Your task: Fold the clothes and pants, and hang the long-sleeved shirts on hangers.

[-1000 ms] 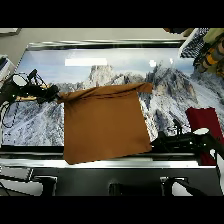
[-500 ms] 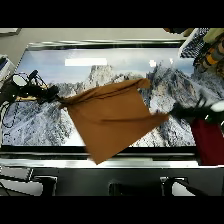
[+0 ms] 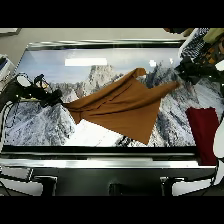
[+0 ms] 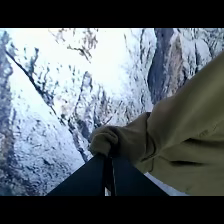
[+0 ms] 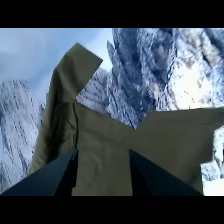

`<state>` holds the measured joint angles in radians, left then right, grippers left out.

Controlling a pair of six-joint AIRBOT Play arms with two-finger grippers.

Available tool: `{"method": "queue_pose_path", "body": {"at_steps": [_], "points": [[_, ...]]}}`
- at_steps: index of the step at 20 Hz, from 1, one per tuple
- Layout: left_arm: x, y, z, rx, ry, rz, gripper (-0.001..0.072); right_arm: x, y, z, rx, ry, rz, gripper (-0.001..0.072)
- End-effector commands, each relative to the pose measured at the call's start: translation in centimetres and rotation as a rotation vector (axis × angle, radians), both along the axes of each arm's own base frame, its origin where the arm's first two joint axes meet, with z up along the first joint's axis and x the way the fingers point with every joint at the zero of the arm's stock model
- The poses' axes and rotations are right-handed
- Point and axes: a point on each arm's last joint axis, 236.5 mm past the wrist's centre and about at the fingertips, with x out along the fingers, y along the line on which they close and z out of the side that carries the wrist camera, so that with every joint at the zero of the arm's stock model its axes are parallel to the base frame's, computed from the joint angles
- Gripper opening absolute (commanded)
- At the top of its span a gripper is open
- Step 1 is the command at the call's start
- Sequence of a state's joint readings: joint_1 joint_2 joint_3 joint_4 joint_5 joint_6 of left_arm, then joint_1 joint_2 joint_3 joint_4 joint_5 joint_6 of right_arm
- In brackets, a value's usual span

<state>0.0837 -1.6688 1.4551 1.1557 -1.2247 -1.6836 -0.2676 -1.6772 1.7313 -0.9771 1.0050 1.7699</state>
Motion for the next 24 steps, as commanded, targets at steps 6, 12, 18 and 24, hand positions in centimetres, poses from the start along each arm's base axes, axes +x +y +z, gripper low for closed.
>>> {"method": "queue_pose_path", "body": {"at_steps": [6,12,18,24], "points": [[-0.5,-0.6,-0.1,-0.003,0.017,-0.017,0.0014,-12.2,-2.5,-0.2,-0.051,0.256,0.274,0.0477],[-0.5,-0.6,-0.1,-0.003,0.017,-0.017,0.0014,-22.6,6.0,-8.9,0.193,0.362,0.309,0.0477],[-0.5,-0.5,-0.1,-0.003,0.016,-0.017,0.0014,-32.7,14.3,-18.1,0.264,0.555,0.370,0.0477],[-0.4,-0.5,-0.1,-0.003,0.016,-0.017,0.0015,-32.3,14.1,-19.7,0.203,0.544,0.327,0.0475]]}}
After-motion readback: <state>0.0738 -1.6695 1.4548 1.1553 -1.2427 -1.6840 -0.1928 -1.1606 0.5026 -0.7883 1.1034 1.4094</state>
